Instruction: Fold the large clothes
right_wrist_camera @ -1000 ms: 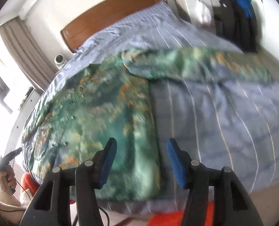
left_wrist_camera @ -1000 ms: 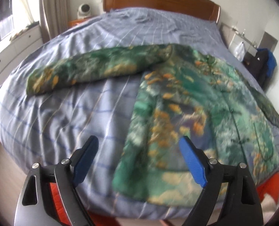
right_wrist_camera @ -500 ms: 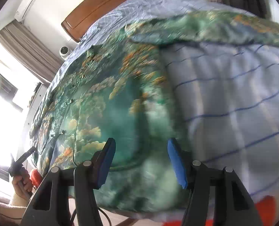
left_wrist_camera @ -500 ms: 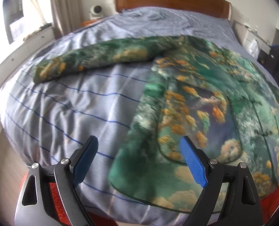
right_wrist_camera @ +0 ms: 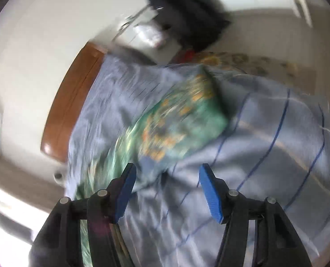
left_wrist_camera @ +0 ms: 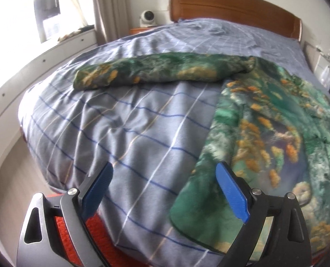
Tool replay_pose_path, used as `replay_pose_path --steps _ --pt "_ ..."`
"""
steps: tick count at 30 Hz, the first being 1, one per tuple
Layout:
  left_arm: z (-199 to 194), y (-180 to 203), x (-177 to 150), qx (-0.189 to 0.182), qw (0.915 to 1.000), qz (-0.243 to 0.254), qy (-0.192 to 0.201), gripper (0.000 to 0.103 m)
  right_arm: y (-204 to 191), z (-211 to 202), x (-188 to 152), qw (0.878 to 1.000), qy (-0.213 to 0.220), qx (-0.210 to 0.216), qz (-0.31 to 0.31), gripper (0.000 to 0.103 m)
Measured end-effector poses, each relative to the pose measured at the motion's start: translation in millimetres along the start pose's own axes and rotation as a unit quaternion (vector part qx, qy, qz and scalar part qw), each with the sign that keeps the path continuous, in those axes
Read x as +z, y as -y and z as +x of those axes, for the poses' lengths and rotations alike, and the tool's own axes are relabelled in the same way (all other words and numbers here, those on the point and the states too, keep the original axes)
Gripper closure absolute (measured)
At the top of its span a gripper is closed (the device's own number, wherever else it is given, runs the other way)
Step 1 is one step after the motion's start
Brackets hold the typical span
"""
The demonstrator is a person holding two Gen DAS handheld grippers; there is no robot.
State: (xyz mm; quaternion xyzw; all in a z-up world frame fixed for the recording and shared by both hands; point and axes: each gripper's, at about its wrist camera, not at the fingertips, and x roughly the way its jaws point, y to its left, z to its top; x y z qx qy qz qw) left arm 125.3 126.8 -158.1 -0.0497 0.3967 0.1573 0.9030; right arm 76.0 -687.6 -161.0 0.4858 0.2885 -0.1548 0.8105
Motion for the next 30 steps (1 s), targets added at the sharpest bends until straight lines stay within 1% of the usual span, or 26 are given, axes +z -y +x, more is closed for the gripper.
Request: replay_pose_path --steps 3,5,9,11,13,14,15,16,17,20,22,24,25,27,28,29,30 --pt "6.2 -0.2 -1.5 0.008 0.9999 0.004 -0.007 0.009 9.0 19.1 10.1 1.000 -0.007 -0.023 0.017 0.044" --pt "8.0 0.0 -1.8 0.012 0.9999 0.007 -0.008 0.009 16.5 29.4 13.9 0.999 -0.008 -0.027 0.034 0.044" --pt "11.6 -0.1 -3.5 0.020 0.9997 0.012 -0.011 0.008 36.3 39.1 19.8 0.995 0.022 -0.009 0.101 0.044" --pt "13.5 -0.8 -3.9 0.022 0.9996 0.011 -0.013 0.007 40.8 37.6 25.5 0.993 0.030 -0.004 0.114 0.044" --pt "15.7 -0.8 -4.4 0.025 0.9995 0.010 -0.016 0.006 37.0 40.3 31.5 0.993 0.032 -0.001 0.111 0.045" --pt "16.8 -0.3 -4.6 0.027 0.9995 0.010 -0.017 0.006 31.2 43.8 34.5 0.994 0.028 -0.005 0.102 0.049" --pt "17.6 -0.2 -4.9 0.028 0.9994 0.010 -0.018 0.006 23.4 49.9 36.6 0.996 0.021 -0.016 0.084 0.073" --pt "17.9 0.1 -5.2 0.029 0.9993 0.011 -0.019 0.006 14.5 52.0 38.2 0.997 0.016 -0.041 0.057 0.091" --pt "17.9 0.5 -5.5 0.030 0.9993 0.011 -0.018 0.006 2.3 52.4 39.1 0.997 0.017 -0.075 0.020 0.091" --pt "18.3 2.2 -6.3 0.034 0.9992 0.014 -0.016 0.006 -19.6 48.3 41.0 0.993 0.026 -0.117 -0.020 0.092" --pt "19.8 3.1 -7.0 0.034 0.9991 0.016 -0.018 0.006 -34.4 42.7 42.5 0.991 0.039 -0.123 -0.035 0.092" --pt "21.0 2.9 -7.3 0.033 0.9992 0.016 -0.018 0.006 -63.9 34.9 45.5 0.992 0.057 -0.102 -0.056 0.092" --pt "21.3 2.8 -7.2 0.032 0.9992 0.015 -0.017 0.006 -84.1 31.2 46.0 0.992 0.062 -0.082 -0.070 0.092" --pt "22.1 1.7 -6.9 0.029 0.9994 0.012 -0.016 0.005 -143.1 21.8 41.1 0.990 0.069 -0.030 -0.117 0.092" --pt "22.7 0.8 -6.8 0.027 0.9995 0.009 -0.016 0.005 -166.3 18.9 36.9 0.988 0.071 -0.010 -0.135 0.092" --pt "23.5 -0.2 -6.8 0.025 0.9995 0.007 -0.017 0.005 -206.4 16.2 28.5 0.983 0.070 0.022 -0.166 0.092" --pt "24.5 -1.6 -6.8 0.021 0.9996 0.004 -0.017 0.005 -237.6 15.2 18.6 0.979 0.066 0.045 -0.189 0.092"
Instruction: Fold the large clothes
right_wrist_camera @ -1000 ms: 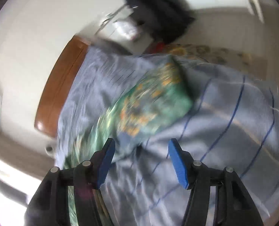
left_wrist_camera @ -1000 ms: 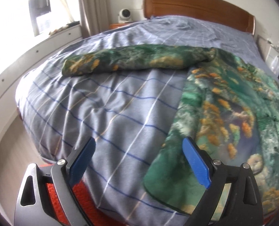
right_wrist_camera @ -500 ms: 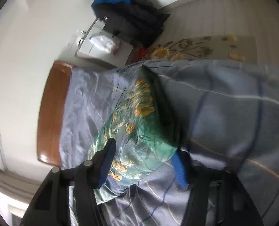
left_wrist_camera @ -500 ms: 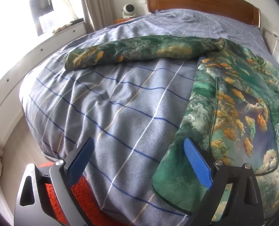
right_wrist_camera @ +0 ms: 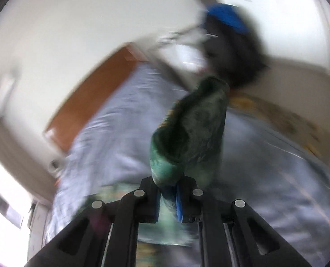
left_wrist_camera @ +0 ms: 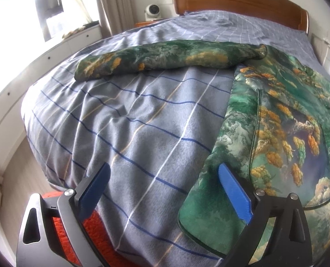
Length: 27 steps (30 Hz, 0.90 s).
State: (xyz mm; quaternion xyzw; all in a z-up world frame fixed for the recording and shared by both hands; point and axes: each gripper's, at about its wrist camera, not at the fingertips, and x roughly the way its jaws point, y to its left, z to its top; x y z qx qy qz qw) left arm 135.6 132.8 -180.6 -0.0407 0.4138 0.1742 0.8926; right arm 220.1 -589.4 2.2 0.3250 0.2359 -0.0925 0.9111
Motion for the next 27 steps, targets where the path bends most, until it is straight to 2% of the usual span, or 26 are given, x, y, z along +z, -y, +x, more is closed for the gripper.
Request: replay_pose_path --steps 3,5,8,11,13,17,21,23,24,25,27 --pt "1.7 -3.1 -0.3 -0.007 1.0000 -0.004 -0.001 0.004 -85.2 11.8 -6.4 0.997 -0.015 0.068 -0.047 0.092" --pt "2.4 -6.0 -0.3 -0.014 0.9999 -0.009 -0.002 0.004 -148.5 31.8 -25.2 0.991 -0.037 0.108 -0.074 0.092" --pt "2.5 -9.5 -1.0 -0.021 0.9996 -0.017 -0.004 0.004 -216.8 68.7 -66.0 0.983 -0.067 0.134 -0.105 0.092" --pt "2.8 -10.9 -1.8 -0.028 0.9994 -0.018 -0.006 0.004 -262.0 111.3 -118.5 0.976 -0.104 0.137 -0.132 0.092" --pt "3.4 -11.6 -2.2 -0.032 0.9993 -0.020 -0.008 0.004 -281.0 140.1 -156.2 0.971 -0.128 0.126 -0.155 0.092" --pt "3.6 -12.6 -2.9 -0.036 0.9991 -0.022 -0.011 0.004 -287.0 176.9 -221.4 0.963 -0.175 0.098 -0.180 0.092" --pt "5.9 -11.3 -3.5 -0.036 0.9990 -0.022 -0.014 0.004 -279.2 203.9 -260.0 0.956 -0.203 0.069 -0.198 0.091" --pt "6.6 -10.0 -3.7 -0.035 0.9991 -0.020 -0.015 0.004 -272.5 210.9 -268.0 0.954 -0.220 0.069 -0.190 0.083" --pt "6.7 -8.7 -3.9 -0.033 0.9992 -0.018 -0.015 0.004 -271.1 214.7 -273.3 0.952 -0.233 0.073 -0.184 0.073" --pt "6.8 -8.1 -4.1 -0.032 0.9992 -0.017 -0.014 0.004 -268.5 221.0 -275.8 0.948 -0.252 0.083 -0.176 0.054" --pt "6.0 -6.8 -4.3 -0.030 0.9994 -0.015 -0.012 0.004 -265.8 219.4 -282.0 0.938 -0.284 0.122 -0.159 0.034"
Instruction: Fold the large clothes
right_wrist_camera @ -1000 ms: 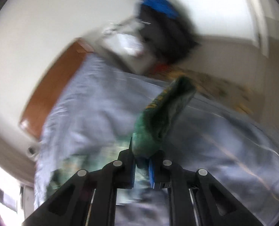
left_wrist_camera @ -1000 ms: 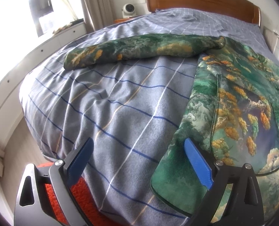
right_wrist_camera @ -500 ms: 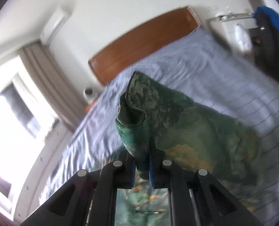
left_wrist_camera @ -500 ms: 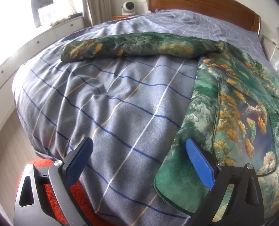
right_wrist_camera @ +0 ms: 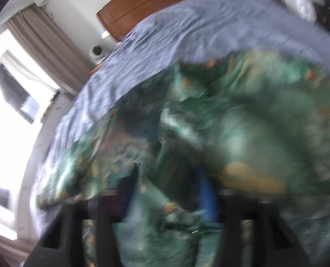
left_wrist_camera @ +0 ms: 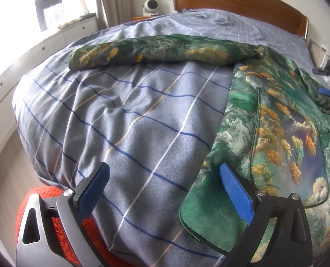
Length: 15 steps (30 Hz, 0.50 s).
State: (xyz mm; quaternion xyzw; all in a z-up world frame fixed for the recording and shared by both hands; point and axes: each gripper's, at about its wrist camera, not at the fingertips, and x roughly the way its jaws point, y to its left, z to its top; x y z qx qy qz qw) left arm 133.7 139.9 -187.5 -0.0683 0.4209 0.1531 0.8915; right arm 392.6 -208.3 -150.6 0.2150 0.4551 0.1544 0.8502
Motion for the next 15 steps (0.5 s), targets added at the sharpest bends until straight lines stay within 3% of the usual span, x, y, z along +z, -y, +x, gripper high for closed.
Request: replay_pose_path --steps 7,11,15 --pt "-0.4 0.9 -0.3 0.000 1.0000 0.000 0.000 0.004 10.8 -60.9 1.6 0.992 0.025 0.126 0.011 0.029" --pt "-0.4 1.6 -0.6 -0.001 1.0000 0.001 -0.001 0.004 61.1 -111.0 12.8 0.991 0.073 0.103 0.037 0.027" --pt "0.2 3.0 -1.1 -0.001 1.0000 0.004 -0.002 0.003 145.8 -143.6 13.6 0.984 0.118 0.045 0.127 0.027"
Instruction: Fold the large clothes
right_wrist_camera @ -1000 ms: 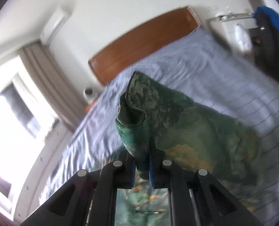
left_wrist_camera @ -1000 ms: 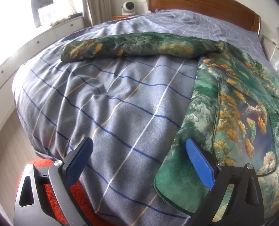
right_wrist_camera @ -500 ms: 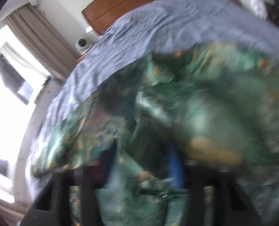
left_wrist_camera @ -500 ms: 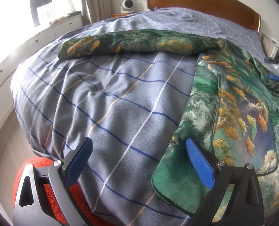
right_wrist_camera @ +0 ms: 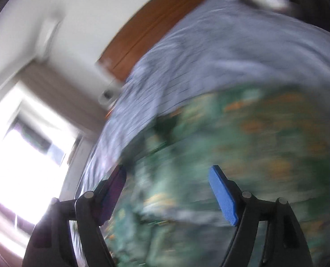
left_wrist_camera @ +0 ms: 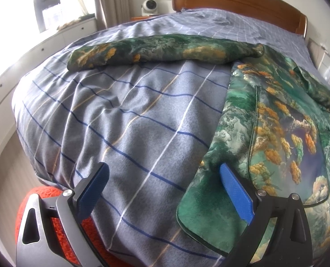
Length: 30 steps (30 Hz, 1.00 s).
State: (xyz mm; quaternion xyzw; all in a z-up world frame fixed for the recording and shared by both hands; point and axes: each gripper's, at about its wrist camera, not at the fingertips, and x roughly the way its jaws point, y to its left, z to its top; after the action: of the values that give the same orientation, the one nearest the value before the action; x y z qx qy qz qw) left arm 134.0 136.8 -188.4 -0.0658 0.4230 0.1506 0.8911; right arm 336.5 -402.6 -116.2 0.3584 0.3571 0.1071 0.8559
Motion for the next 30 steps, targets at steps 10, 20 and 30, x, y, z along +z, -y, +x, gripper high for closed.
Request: replay_pose_path --steps 10,20,30 --pt "1.1 6.5 -2.1 0.014 0.9998 0.016 0.005 0.001 60.2 5.4 15.6 0.997 -0.029 -0.046 0.060 0.027" --pt "5.8 9.5 -1.6 0.017 0.9996 0.024 0.002 0.000 88.9 60.7 55.5 0.985 -0.089 -0.131 0.071 0.027" --pt "10.8 13.2 -1.5 0.018 0.9994 0.030 0.002 0.000 92.6 51.8 96.6 0.990 -0.022 -0.121 0.074 0.025"
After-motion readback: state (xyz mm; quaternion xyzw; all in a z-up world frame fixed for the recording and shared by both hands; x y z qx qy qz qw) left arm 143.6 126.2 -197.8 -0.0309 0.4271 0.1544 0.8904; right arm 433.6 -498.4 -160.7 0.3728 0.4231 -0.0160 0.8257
